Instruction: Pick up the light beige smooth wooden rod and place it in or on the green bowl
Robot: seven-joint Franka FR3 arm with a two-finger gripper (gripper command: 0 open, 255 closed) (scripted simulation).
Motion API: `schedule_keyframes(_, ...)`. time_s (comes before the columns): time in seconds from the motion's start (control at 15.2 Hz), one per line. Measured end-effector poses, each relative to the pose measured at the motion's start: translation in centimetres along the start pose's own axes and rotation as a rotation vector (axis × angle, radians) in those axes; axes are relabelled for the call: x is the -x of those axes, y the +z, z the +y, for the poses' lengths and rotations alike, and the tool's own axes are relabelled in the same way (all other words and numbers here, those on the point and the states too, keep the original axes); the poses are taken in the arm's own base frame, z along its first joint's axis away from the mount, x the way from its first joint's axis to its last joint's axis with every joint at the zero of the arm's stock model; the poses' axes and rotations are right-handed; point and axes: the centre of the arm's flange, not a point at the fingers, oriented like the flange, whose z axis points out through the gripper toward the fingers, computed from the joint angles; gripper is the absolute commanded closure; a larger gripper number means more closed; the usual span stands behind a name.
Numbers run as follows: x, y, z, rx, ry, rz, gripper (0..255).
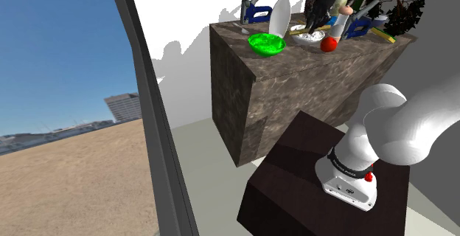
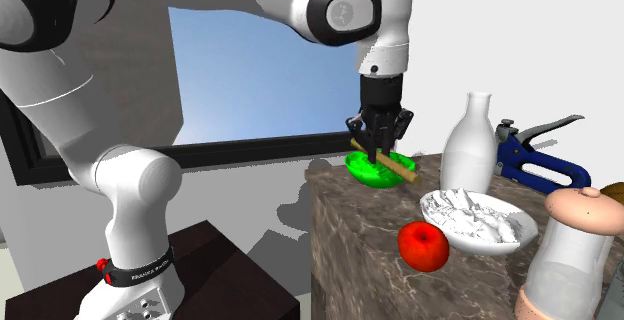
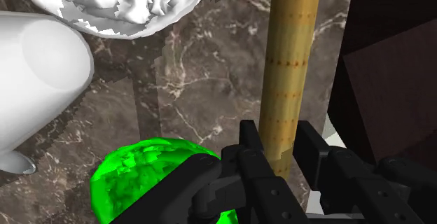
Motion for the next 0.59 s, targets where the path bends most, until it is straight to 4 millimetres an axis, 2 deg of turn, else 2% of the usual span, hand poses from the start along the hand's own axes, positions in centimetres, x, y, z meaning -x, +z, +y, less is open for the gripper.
schedule_keyframes(0.26,-0.2,-2.0,0.2,0.000,0.000,0.000,255)
schedule_keyframes(0.4,-1.5,-1.9,0.8,0.000,0.000,0.000,255)
schedule_keyframes(0.59,-4.6,-1.6,3.0,-0.001,0.000,-0.001,255)
